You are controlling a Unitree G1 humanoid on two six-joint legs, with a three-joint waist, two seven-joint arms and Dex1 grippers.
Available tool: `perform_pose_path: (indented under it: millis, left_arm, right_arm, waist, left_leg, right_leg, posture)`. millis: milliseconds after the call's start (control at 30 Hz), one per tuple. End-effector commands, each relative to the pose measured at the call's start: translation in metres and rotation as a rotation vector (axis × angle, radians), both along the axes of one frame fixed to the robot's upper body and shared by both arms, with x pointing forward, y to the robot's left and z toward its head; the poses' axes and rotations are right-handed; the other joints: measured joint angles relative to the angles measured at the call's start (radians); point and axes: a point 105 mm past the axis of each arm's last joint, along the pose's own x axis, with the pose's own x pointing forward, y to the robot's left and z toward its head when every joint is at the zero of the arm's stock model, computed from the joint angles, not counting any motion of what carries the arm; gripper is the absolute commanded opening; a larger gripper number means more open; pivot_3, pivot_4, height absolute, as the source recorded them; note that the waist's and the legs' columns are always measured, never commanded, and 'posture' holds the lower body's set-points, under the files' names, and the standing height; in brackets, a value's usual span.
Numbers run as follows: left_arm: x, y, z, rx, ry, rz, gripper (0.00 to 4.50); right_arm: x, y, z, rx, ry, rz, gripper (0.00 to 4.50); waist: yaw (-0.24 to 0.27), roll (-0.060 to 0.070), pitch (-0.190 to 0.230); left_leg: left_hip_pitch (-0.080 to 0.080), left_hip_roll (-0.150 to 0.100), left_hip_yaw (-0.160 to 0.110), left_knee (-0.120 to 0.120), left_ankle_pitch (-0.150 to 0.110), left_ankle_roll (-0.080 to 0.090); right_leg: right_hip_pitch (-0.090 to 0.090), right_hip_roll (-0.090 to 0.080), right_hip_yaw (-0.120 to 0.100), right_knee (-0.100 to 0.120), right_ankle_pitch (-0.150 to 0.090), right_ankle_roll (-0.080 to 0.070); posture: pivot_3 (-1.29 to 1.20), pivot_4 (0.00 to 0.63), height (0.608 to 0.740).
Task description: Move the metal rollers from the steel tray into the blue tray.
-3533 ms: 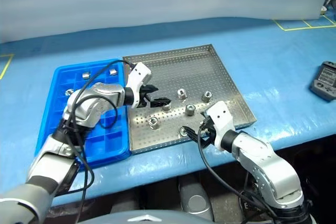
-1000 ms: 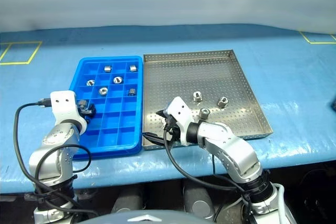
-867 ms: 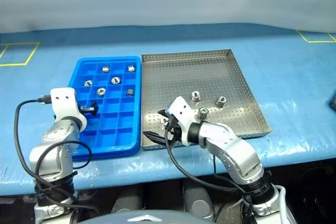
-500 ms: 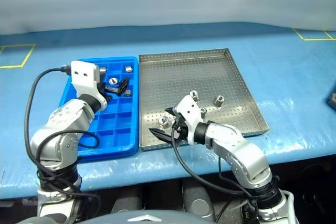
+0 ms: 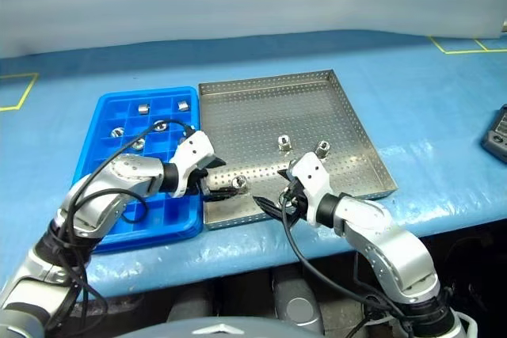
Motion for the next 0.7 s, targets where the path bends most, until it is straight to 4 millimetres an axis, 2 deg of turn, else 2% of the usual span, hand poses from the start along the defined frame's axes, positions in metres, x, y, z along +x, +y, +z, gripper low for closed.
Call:
perform_pose_path:
  millis: [33,333,433,633,667,700]
  left_arm:
    - [0.004,-0.004,0.005,0.026,-0.040,-0.057,4.48]
    - [0.019,-0.008,-0.011,0.089,-0.029,-0.045,4.48]
    - [0.018,-0.010,-0.015,0.099,-0.019,-0.060,3.91]
    - [0.016,-0.012,-0.011,0.090,-0.020,-0.088,1.88]
    - [0.015,-0.013,-0.008,0.076,-0.022,-0.089,1.68]
    - [0.015,-0.013,-0.005,0.059,-0.026,-0.084,1.67]
  right_arm:
    - [-0.003,0.001,0.010,0.024,-0.035,-0.002,4.50]
    - [-0.003,0.003,0.011,0.035,-0.041,-0.010,4.50]
    - [-0.002,0.003,0.011,0.038,-0.044,-0.016,4.50]
    - [0.000,0.005,0.011,0.043,-0.045,-0.016,4.50]
    - [0.000,0.005,0.011,0.043,-0.044,-0.015,4.50]
    - [0.000,0.006,0.011,0.044,-0.043,-0.013,4.50]
  waist:
    - [-0.005,0.000,0.000]
    - [-0.022,0.000,0.000]
    - [-0.027,0.000,0.000]
    - [-0.031,0.000,0.000]
    - [-0.030,0.000,0.000]
    - [-0.030,0.000,0.000]
  left_leg:
    - [0.000,0.000,0.000,0.000,0.000,0.000]
    - [0.000,0.000,0.000,0.000,0.000,0.000]
    - [0.000,0.000,0.000,0.000,0.000,0.000]
    - [0.000,0.000,0.000,0.000,0.000,0.000]
    - [0.000,0.000,0.000,0.000,0.000,0.000]
    - [0.000,0.000,0.000,0.000,0.000,0.000]
  right_leg:
    - [0.000,0.000,0.000,0.000,0.000,0.000]
    - [0.000,0.000,0.000,0.000,0.000,0.000]
    - [0.000,0.000,0.000,0.000,0.000,0.001]
    - [0.000,0.000,0.000,0.000,0.000,0.001]
    - [0.000,0.000,0.000,0.000,0.000,0.001]
    - [0.000,0.000,0.000,0.000,0.000,0.001]
  posture:
    - [-0.20,0.150,0.740]
    - [-0.21,0.150,0.740]
    - [-0.21,0.150,0.740]
    - [-0.20,0.150,0.740]
    - [-0.20,0.150,0.740]
    - [-0.20,0.150,0.740]
